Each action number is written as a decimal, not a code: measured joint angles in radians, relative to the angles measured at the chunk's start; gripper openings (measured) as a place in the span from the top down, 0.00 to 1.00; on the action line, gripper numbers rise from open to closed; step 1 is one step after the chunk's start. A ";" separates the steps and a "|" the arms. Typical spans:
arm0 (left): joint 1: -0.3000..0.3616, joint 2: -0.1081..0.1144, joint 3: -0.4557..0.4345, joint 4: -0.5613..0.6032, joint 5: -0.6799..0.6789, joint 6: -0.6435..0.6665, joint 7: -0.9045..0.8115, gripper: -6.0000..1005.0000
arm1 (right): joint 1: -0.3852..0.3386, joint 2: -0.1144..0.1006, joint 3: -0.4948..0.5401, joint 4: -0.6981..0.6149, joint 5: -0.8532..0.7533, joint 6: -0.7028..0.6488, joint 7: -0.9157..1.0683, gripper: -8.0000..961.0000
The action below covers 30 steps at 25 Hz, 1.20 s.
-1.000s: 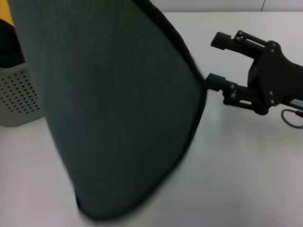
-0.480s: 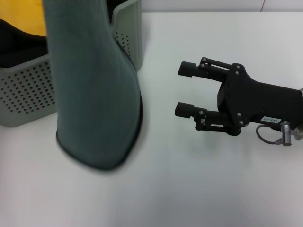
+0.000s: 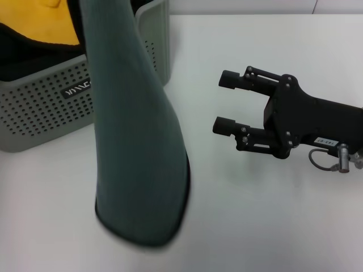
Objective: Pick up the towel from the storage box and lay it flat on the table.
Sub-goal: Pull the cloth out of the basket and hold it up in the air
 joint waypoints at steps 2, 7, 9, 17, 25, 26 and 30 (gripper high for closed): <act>-0.008 0.005 0.002 0.000 0.026 0.013 0.000 0.98 | 0.001 -0.003 -0.001 0.000 -0.002 0.000 0.000 0.33; -0.022 0.019 0.027 0.006 0.048 0.039 0.000 0.98 | 0.001 -0.012 0.004 -0.003 -0.043 0.022 0.000 0.33; -0.027 0.024 0.035 0.011 0.049 0.049 -0.002 0.98 | 0.001 -0.013 0.006 -0.008 -0.065 0.057 0.000 0.33; -0.040 0.053 0.121 0.056 0.069 0.055 -0.002 0.98 | 0.017 -0.015 0.001 -0.028 -0.116 0.094 0.048 0.34; -0.048 0.060 0.134 0.113 0.155 0.054 -0.007 0.98 | 0.014 -0.091 0.008 -0.098 -0.160 0.083 0.151 0.34; -0.051 0.061 0.140 0.124 0.163 0.054 -0.009 0.98 | 0.020 -0.103 0.009 -0.101 -0.161 0.077 0.164 0.34; -0.075 0.067 0.176 0.154 0.173 0.054 -0.013 0.98 | 0.062 -0.144 0.009 -0.104 -0.181 0.038 0.217 0.35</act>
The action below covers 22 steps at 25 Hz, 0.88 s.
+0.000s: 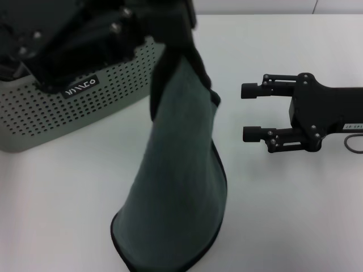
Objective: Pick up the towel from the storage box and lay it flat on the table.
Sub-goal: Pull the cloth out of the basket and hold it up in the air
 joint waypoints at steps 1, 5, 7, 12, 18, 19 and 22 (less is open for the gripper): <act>-0.009 0.001 0.007 0.009 0.004 0.000 -0.003 0.98 | 0.014 -0.006 0.000 -0.002 -0.016 -0.012 0.014 0.35; -0.043 0.003 0.037 0.038 0.024 0.000 -0.011 0.98 | 0.071 -0.021 0.000 -0.012 -0.085 -0.032 0.069 0.35; -0.055 0.004 0.057 0.056 0.034 0.000 -0.012 0.98 | 0.097 -0.026 0.000 -0.013 -0.112 -0.041 0.084 0.35; -0.062 -0.005 0.066 0.086 0.046 0.000 -0.010 0.98 | 0.161 -0.037 0.000 -0.033 -0.202 -0.095 0.140 0.35; -0.056 -0.008 0.023 0.084 0.046 -0.003 0.000 0.98 | 0.178 -0.020 0.000 -0.047 -0.309 -0.164 0.150 0.36; -0.054 -0.008 0.018 0.085 0.046 -0.003 0.000 0.98 | 0.177 -0.020 0.000 -0.049 -0.310 -0.164 0.150 0.36; -0.048 -0.008 -0.004 0.085 0.046 -0.003 0.002 0.98 | 0.159 -0.019 0.002 -0.060 -0.317 -0.164 0.150 0.36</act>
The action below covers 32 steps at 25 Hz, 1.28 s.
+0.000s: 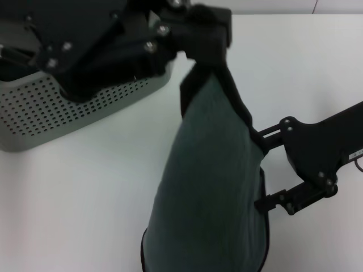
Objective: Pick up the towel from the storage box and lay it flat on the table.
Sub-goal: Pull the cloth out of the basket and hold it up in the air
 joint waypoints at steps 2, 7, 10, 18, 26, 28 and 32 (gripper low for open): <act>0.003 0.000 -0.020 -0.003 0.000 0.000 0.001 0.98 | -0.015 -0.002 0.010 -0.003 0.000 0.001 0.000 0.36; 0.016 -0.003 -0.063 -0.005 0.000 -0.002 0.003 0.98 | -0.071 -0.010 0.082 -0.010 -0.029 0.003 -0.004 0.36; 0.019 -0.008 -0.077 -0.005 0.000 -0.002 0.009 0.98 | -0.099 -0.006 0.109 -0.037 -0.055 -0.004 -0.006 0.37; 0.022 -0.011 -0.087 -0.005 0.003 -0.004 0.030 0.98 | -0.109 0.004 0.114 -0.048 -0.110 -0.002 -0.001 0.43; 0.025 -0.014 -0.092 -0.006 0.008 -0.005 0.047 0.98 | -0.130 0.001 0.119 -0.055 -0.118 0.010 -0.004 0.50; 0.025 -0.014 -0.093 -0.009 0.009 -0.005 0.056 0.98 | -0.134 -0.001 0.127 -0.055 -0.123 0.012 -0.005 0.56; 0.023 -0.016 -0.093 -0.024 0.012 -0.005 0.066 0.98 | -0.140 0.000 0.160 -0.055 -0.151 0.013 -0.005 0.62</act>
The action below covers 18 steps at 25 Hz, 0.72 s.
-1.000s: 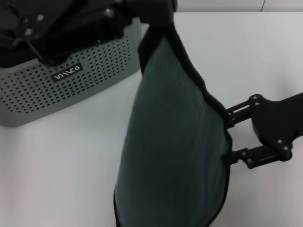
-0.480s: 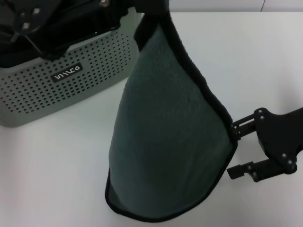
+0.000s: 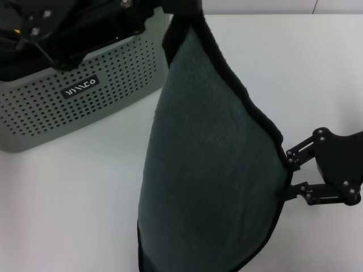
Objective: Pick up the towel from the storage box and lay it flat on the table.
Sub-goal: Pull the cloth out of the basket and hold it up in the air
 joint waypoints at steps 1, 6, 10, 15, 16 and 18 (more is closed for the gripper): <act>0.000 0.000 0.000 -0.001 0.001 0.000 0.000 0.98 | -0.003 0.000 0.007 0.000 -0.005 0.000 0.000 0.63; 0.000 0.000 0.001 -0.003 0.008 0.000 0.001 0.98 | -0.016 -0.004 0.019 -0.002 -0.007 -0.001 0.001 0.67; 0.004 0.000 0.001 -0.003 0.009 0.000 0.003 0.98 | -0.022 -0.003 0.020 -0.011 -0.007 -0.002 -0.002 0.68; 0.004 0.002 0.001 -0.009 0.010 -0.001 0.004 0.98 | -0.038 0.003 0.058 -0.017 -0.008 -0.002 -0.024 0.70; 0.004 0.002 0.001 -0.012 0.010 -0.001 0.004 0.98 | -0.045 0.005 0.066 -0.025 -0.008 -0.002 -0.032 0.73; 0.004 0.002 -0.007 -0.024 0.011 -0.001 0.004 0.98 | -0.061 0.009 0.079 -0.045 -0.008 -0.001 -0.043 0.77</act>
